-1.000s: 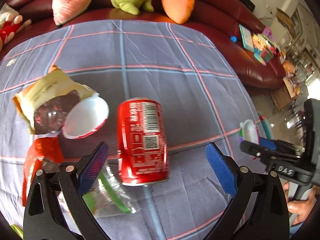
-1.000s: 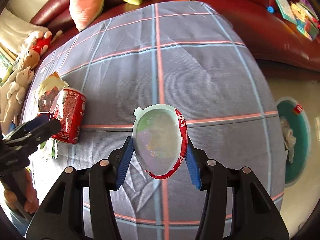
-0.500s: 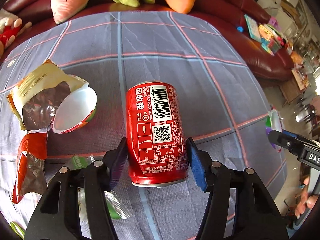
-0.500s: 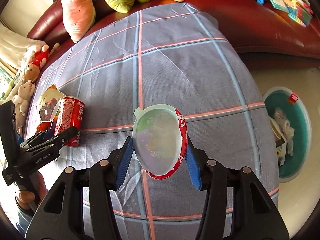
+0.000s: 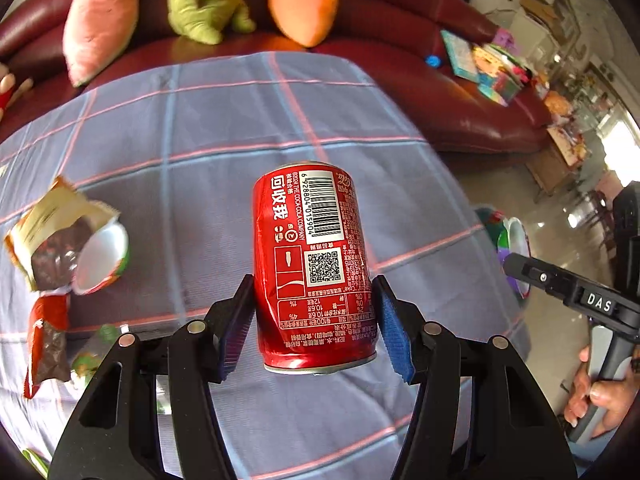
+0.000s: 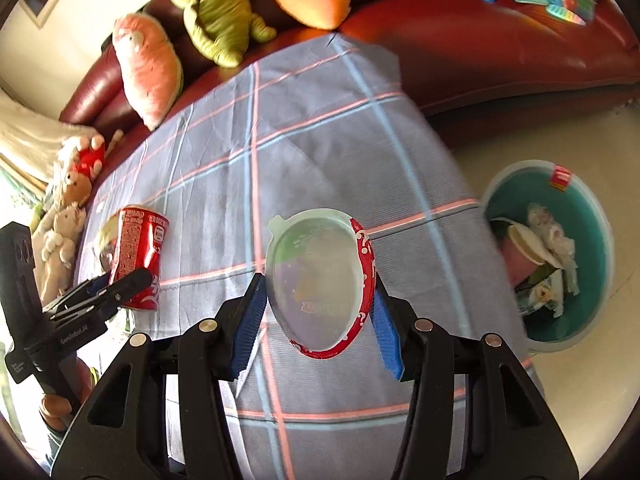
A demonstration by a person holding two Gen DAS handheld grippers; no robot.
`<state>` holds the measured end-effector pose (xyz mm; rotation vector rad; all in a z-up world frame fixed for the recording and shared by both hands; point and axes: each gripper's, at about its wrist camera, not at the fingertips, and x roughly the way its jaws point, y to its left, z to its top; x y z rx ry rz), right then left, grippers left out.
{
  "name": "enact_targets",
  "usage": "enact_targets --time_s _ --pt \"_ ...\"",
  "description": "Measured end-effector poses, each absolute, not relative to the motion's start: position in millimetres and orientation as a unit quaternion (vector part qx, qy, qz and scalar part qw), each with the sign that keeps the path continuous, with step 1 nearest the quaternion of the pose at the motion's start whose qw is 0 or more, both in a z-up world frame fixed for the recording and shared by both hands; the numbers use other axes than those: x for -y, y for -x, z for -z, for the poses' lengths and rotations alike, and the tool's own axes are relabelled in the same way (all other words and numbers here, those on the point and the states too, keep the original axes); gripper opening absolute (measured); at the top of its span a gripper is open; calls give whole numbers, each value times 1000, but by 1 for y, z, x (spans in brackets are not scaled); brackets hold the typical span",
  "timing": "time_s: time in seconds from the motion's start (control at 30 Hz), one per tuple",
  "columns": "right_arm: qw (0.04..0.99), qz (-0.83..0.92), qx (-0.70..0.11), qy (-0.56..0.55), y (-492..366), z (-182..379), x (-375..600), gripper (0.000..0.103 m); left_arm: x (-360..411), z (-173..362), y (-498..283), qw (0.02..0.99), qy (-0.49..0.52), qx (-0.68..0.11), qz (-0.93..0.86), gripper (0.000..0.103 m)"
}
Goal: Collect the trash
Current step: 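Carry can and lid over the teal bin and open both tools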
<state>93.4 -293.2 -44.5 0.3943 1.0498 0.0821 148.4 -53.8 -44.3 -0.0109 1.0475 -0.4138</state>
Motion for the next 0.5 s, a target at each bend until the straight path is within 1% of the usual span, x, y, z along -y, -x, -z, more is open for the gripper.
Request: enact_targets --time_s 0.1,0.3,0.4,0.5 --pt "860 -5 -473 -194 -78 29 328 49 84 38 -145 842 -10 -492 222 60" --pt "873 66 -426 -228 -38 4 413 49 172 32 -137 824 -52 -485 287 60" --pt "873 92 -416 -237 -24 4 446 49 214 33 -133 813 -72 -487 312 60" --pt "867 107 -414 -256 -11 17 475 49 259 37 -128 799 -95 -491 333 60"
